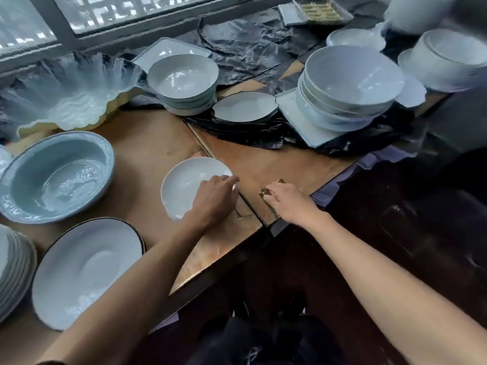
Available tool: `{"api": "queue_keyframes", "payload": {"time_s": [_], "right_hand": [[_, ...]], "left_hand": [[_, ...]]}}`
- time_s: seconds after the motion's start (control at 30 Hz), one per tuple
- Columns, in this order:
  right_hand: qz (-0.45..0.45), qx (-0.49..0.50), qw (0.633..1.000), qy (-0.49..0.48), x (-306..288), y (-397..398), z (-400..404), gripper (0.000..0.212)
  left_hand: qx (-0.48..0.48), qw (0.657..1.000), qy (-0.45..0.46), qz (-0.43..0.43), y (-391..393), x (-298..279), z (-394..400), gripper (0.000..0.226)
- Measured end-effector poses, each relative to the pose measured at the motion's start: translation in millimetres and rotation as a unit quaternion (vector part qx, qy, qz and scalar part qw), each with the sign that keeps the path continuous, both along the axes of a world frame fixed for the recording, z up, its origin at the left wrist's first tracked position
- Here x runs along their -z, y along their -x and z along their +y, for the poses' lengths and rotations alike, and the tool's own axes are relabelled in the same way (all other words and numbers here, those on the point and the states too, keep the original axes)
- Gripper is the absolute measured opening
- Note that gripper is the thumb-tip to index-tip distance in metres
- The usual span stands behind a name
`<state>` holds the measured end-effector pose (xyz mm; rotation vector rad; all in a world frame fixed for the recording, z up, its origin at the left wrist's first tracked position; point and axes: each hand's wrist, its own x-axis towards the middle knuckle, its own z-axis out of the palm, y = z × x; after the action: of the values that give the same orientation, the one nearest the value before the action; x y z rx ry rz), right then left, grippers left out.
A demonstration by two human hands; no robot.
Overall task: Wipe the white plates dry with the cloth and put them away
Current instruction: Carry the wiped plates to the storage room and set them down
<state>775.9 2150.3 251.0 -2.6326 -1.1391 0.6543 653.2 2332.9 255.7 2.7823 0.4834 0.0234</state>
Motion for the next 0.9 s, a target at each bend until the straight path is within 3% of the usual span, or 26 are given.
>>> {"api": "queue_keyframes", "payload": {"time_s": [0.23, 0.43, 0.9], "right_hand": [[0.022, 0.186, 0.981, 0.049, -11.1, 16.2, -158.4, 0.043], [0.02, 0.35, 0.935, 0.045, -8.5, 77.2, -313.4, 0.045], [0.039, 0.586, 0.809, 0.015, -7.5, 334.7, -608.2, 0.048]], "left_hand": [[0.174, 0.983, -0.001, 0.061, -63.9, -3.3, -117.8, 0.024], [0.338, 0.936, -0.035, 0.094, -82.5, 2.2, -264.5, 0.026], [0.558, 0.819, -0.1, 0.089, 71.7, -12.9, -605.5, 0.032]]}}
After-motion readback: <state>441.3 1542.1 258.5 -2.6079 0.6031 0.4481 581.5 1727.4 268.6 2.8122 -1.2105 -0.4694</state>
